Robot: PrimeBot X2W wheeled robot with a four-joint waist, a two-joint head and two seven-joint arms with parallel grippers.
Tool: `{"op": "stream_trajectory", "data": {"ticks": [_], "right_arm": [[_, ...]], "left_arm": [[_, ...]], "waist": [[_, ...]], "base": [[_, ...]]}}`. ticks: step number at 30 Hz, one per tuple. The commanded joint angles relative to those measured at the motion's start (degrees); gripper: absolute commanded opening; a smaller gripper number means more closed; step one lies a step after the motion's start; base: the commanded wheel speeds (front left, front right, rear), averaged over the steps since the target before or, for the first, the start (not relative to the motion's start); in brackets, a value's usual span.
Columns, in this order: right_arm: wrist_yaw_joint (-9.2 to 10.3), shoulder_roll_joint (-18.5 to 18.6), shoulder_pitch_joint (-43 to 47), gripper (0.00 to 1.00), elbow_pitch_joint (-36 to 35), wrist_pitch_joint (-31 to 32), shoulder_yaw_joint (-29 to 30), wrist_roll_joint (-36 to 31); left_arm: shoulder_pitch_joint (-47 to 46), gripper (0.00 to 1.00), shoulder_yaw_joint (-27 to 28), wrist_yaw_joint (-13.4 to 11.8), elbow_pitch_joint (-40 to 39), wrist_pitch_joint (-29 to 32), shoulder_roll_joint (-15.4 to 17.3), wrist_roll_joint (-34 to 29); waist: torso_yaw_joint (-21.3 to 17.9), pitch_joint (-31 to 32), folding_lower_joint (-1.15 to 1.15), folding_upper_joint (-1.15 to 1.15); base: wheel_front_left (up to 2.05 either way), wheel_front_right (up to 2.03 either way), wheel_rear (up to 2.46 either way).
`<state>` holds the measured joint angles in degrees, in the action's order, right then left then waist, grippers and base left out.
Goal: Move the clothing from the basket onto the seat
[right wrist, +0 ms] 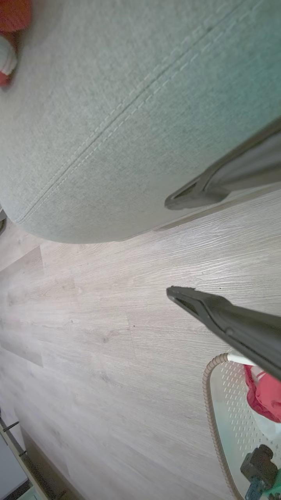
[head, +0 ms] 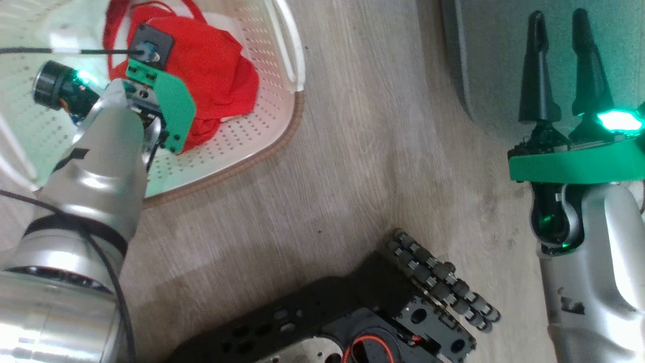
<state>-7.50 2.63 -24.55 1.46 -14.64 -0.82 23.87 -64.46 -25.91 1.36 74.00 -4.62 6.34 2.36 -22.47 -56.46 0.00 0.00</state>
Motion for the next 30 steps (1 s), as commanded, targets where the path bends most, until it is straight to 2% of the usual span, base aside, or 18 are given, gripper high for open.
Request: {"op": "stream_trajectory", "data": {"ticks": [1,6,11,20,30], "right_arm": [[0.01,0.2,2.0,1.00,-1.0,-0.4,-0.2,-0.5],[0.01,0.2,2.7,1.00,0.3,-0.4,1.7,-3.6],[0.01,0.2,5.0,1.00,1.7,-0.4,4.0,-7.0],[0.01,0.2,10.2,1.00,4.4,-0.4,7.3,-12.0],[0.01,0.3,18.5,1.00,8.1,-0.4,8.4,-15.8]], "left_arm": [[1.2,0.00,1.5,0.0,-1.3,-1.8,-0.2,1.3],[4.3,0.00,3.4,0.5,-2.4,-8.3,-2.0,4.7],[9.8,0.00,5.2,1.3,-6.2,-10.3,-3.0,8.1],[26.3,0.00,11.9,-0.1,-26.3,-10.4,-2.6,12.7],[44.6,0.00,18.1,-2.3,-43.3,-10.4,-1.9,13.3]], "waist": [[1.8,2.0,0.00,0.00],[6.6,8.0,0.00,0.00],[11.4,15.7,0.00,0.00],[16.5,30.1,0.00,0.00],[18.8,44.8,0.00,0.00]], "base": [[0.00,0.00,0.00],[0.00,0.00,0.00],[0.00,0.00,0.00],[0.00,0.00,0.00],[0.00,0.00,0.00]]}}
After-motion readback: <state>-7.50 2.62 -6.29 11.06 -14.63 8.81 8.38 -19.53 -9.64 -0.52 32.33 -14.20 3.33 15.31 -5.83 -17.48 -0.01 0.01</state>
